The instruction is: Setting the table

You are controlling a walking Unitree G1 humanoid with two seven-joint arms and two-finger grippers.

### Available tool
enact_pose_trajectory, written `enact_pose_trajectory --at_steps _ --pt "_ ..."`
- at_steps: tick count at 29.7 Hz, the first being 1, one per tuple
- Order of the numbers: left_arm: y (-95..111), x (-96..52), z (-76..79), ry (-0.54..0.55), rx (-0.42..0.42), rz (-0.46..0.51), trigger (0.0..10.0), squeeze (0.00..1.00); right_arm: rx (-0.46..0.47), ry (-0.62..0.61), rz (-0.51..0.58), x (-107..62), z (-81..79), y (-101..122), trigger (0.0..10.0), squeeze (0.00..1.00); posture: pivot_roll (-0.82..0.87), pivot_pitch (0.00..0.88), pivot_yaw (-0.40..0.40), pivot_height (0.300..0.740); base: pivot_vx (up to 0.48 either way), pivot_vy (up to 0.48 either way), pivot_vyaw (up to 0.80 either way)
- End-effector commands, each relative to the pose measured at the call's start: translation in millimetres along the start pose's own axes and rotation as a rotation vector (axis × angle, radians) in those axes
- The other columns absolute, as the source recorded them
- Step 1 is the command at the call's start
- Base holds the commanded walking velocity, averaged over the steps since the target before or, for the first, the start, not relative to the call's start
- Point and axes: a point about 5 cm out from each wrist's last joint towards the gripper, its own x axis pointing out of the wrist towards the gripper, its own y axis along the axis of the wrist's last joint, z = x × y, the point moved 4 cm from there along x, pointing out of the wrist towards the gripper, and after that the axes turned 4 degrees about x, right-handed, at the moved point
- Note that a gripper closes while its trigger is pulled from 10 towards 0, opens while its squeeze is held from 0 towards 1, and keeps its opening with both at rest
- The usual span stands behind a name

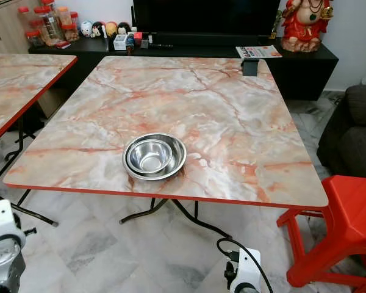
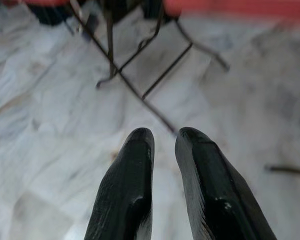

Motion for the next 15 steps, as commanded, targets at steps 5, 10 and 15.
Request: enact_pose_trajectory --at_steps 5,10,15 --pt "-51.5 -18.9 33.2 -0.234 0.107 -0.197 10.0 0.0 -0.007 -0.004 -0.011 -0.7 0.6 -3.0 10.0 0.0 0.02 0.0 0.026 0.74 0.0 0.0 0.0" --pt "-81.4 -43.4 71.6 -0.43 0.203 -0.301 10.0 0.0 -0.006 -0.009 -0.01 -0.3 1.9 -1.8 10.0 0.0 0.02 0.0 0.019 0.74 0.0 0.0 0.0" --pt "-89.5 -57.3 97.0 -0.54 0.233 -0.337 10.0 0.0 -0.009 -0.013 -0.012 -0.2 2.7 -1.7 10.0 0.0 0.0 0.0 0.016 0.74 0.0 0.0 0.0"
